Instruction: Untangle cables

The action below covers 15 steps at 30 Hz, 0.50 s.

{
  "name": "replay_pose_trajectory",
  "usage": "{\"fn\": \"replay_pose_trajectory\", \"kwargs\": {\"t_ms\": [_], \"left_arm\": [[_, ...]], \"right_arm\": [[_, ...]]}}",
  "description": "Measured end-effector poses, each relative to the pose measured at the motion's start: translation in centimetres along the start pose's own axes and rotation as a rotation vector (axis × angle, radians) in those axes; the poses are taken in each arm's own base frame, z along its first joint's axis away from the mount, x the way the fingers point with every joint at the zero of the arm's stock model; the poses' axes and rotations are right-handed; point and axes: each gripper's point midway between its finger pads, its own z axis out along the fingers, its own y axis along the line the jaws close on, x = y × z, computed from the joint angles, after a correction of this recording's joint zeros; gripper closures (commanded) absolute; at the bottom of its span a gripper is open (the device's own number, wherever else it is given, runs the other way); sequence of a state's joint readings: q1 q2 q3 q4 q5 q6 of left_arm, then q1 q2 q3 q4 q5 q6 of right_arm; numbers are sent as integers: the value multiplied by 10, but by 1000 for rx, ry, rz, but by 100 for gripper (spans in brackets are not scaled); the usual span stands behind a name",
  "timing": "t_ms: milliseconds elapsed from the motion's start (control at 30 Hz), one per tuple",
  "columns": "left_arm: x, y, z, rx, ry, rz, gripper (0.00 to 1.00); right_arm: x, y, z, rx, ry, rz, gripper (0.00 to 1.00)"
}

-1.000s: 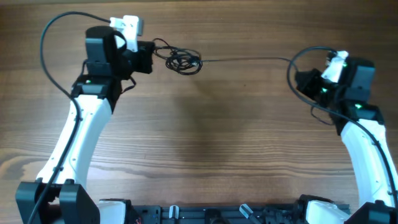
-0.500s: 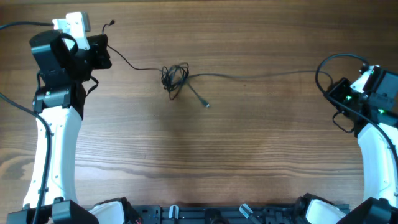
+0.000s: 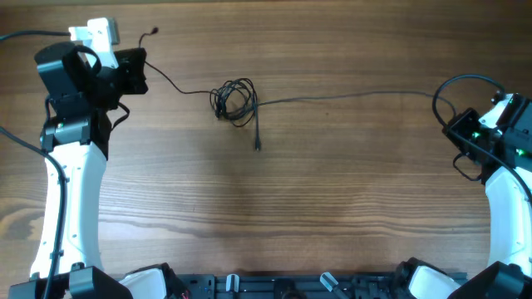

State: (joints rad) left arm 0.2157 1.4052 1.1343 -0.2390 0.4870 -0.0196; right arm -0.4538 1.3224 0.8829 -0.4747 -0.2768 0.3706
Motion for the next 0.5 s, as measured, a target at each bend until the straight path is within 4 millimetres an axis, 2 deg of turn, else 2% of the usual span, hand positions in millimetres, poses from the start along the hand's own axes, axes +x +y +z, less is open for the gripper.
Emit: {"fn": "replay_pose_trajectory", "kwargs": {"t_ms": [100, 200, 333, 500], "left_arm": [[8, -10, 1, 51, 33, -12, 95], [17, -33, 4, 121, 71, -7, 95], [33, -98, 15, 274, 119, 59, 95], [45, -147, 18, 369, 148, 88, 95]], "right_arm": [[5, 12, 1, -50, 21, -41, 96], [14, 31, 2, -115, 50, -106, 96], [23, 52, 4, -171, 64, -190, 96], [26, 57, 4, -185, 72, -208, 96]]}}
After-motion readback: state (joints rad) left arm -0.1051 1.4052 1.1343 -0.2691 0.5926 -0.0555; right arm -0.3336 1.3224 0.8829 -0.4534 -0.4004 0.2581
